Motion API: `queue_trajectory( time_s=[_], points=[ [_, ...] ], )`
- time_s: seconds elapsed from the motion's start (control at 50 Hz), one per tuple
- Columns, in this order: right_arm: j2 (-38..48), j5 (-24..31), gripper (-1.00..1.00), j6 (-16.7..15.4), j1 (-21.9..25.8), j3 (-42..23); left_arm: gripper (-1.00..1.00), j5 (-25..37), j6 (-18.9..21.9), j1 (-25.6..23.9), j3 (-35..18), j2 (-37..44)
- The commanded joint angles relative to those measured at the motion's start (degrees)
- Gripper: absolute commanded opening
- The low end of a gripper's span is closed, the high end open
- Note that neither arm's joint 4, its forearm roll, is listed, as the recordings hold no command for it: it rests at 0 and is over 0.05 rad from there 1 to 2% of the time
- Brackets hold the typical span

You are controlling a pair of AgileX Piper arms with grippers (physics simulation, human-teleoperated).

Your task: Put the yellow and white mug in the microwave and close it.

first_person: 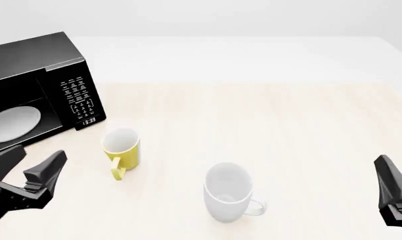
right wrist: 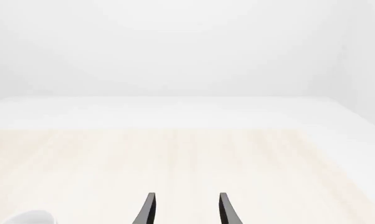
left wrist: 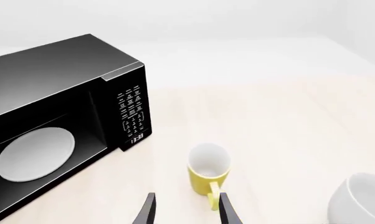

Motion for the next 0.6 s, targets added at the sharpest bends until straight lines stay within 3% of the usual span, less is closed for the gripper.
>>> queue_trajectory(
  time_s=[0.02, 0.26, 0.6],
  points=[
    [0.0, 0.0, 1.0, 0.0, -0.01, 0.0, 1.0, -7.1, -0.56, -1.67, -1.02, 11.54],
    [0.01, 0.0, 1.0, 0.0, -0.04, 0.0, 1.0, -12.82, -3.34, -1.95, -2.81, 23.83],
    [0.01, 0.0, 1.0, -0.01, -0.05, 0.0, 1.0, -18.28, -6.93, -3.26, -1.64, 33.01]
  ],
)
